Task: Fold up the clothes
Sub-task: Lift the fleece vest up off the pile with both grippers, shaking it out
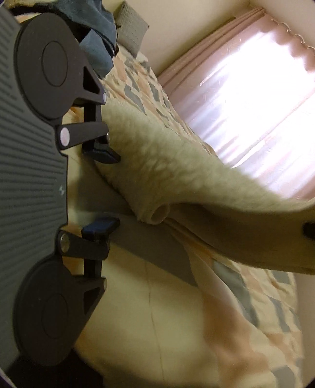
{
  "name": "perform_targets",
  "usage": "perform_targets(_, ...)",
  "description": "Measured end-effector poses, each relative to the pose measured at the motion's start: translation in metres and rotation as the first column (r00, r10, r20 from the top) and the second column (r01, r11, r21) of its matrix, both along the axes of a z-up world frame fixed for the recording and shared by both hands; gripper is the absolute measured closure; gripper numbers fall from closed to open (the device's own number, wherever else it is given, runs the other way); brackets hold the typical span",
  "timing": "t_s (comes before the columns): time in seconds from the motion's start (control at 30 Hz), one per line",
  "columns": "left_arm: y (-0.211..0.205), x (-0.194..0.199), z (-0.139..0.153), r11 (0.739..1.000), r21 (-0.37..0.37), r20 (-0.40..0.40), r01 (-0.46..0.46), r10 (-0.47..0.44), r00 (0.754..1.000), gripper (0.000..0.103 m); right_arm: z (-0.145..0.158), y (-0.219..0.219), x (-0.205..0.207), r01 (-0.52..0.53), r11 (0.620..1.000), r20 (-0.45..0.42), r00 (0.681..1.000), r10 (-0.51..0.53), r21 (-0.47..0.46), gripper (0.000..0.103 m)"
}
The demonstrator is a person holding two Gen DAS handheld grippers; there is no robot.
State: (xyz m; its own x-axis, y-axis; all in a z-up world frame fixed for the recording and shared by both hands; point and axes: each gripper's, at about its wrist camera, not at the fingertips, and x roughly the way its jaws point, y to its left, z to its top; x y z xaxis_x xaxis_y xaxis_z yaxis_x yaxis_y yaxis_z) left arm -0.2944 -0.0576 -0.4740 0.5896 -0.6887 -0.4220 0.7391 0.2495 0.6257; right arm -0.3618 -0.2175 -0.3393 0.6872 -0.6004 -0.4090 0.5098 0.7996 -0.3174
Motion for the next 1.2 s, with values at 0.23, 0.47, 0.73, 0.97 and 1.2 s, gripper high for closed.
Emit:
perform_targets(0.23, -0.039, 0.021, -0.005, 0.994, 0.038, 0.181, 0.104, -0.11, 0.977, 0.039, -0.033, -0.072, 0.024, 0.078, 0.992, -0.037, 0.997, -0.075, 0.098, 0.089)
perform_targets(0.47, -0.059, 0.05, -0.01, 0.962, 0.142, 0.334, 0.233, -0.268, 0.904, 0.054, -0.075, -0.112, 0.039, 0.122, 0.958, -0.036, 0.993, -0.116, 0.259, 0.089)
perform_targets(0.73, -0.044, 0.075, 0.037, 0.987, -0.024, 0.441, 0.158, -0.132, 0.888, 0.089, -0.044, -0.088, 0.008, 0.125, 0.973, 0.082, 0.986, -0.143, 0.194, 0.092)
perform_targets(0.97, -0.033, 0.104, 0.138, 0.966, -0.234, 0.514, 0.111, 0.026, 0.858, 0.09, 0.047, -0.02, -0.012, 0.07, 0.994, 0.251, 0.967, -0.046, -0.085, 0.094)
perform_targets(1.2, -0.013, 0.102, 0.23, 0.901, -0.415, 0.533, 0.126, 0.128, 0.836, 0.088, 0.138, 0.048, -0.036, 0.075, 0.926, 0.331, 0.942, 0.056, -0.37, 0.095)
